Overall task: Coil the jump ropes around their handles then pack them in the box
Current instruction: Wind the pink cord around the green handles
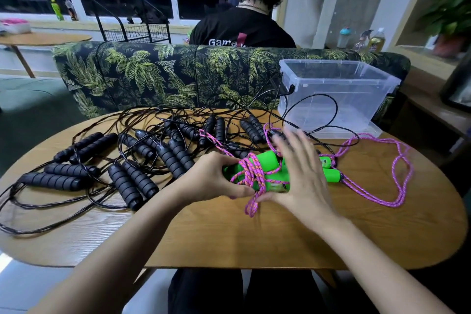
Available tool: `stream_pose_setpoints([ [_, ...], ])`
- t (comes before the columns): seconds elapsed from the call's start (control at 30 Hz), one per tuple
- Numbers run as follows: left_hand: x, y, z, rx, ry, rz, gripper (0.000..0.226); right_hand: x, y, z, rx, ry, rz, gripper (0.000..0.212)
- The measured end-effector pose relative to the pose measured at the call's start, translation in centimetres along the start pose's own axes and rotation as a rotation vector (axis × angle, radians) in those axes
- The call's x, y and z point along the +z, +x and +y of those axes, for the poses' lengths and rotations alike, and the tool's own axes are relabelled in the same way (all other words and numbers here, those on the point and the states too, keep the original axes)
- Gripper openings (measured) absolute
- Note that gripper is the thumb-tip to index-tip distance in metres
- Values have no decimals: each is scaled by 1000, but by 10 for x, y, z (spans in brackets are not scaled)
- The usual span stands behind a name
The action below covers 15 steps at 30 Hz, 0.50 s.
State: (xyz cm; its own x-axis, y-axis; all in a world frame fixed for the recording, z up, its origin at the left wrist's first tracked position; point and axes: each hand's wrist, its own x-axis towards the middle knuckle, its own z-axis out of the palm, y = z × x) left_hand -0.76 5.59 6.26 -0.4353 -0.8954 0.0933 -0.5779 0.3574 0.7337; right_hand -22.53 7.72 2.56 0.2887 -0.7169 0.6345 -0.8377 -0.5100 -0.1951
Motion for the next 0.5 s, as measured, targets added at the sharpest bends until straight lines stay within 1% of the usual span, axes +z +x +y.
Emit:
stream_pose_setpoints([
  [0.03, 1, 0, 0, 5, -23, -46, 30, -3, 2, 5, -194, -149, -29, 107],
  [0.07, 2, 0, 0, 15, -44, -88, 31, -5, 4, 9, -347, -251, -68, 97],
  [0.1, 2, 0, 1, 28, -48, -120, 35, -6, 5, 12, -447, -300, -99, 86],
  [0.13, 3, -1, 1, 42, -32, -137, 41, -7, 5, 13, -490, -316, -117, 77],
  [0.17, 3, -1, 1, 60, -2, -146, 46, -8, 5, 12, -501, -323, -118, 71],
  [0.23, 3, -1, 0, 119, 95, -153, 52, -11, 3, 9, -500, -358, -112, 67],
  [0.3, 5, -3, -3, 163, 217, -144, 48, -10, 1, 5, -486, -382, -150, 72],
  [0.37, 8, -6, -8, 153, 359, -96, 63, -9, -2, 3, -423, -366, -218, 80],
  [0.4, 9, -7, -10, 145, 412, -61, 69, -9, -5, 2, -375, -325, -253, 81],
  [0.43, 9, -8, -12, 152, 434, -40, 71, -9, -7, 1, -331, -264, -283, 80],
  [0.5, 9, -5, -18, 212, 422, -68, 69, -11, -10, -1, -248, -117, -331, 72],
])
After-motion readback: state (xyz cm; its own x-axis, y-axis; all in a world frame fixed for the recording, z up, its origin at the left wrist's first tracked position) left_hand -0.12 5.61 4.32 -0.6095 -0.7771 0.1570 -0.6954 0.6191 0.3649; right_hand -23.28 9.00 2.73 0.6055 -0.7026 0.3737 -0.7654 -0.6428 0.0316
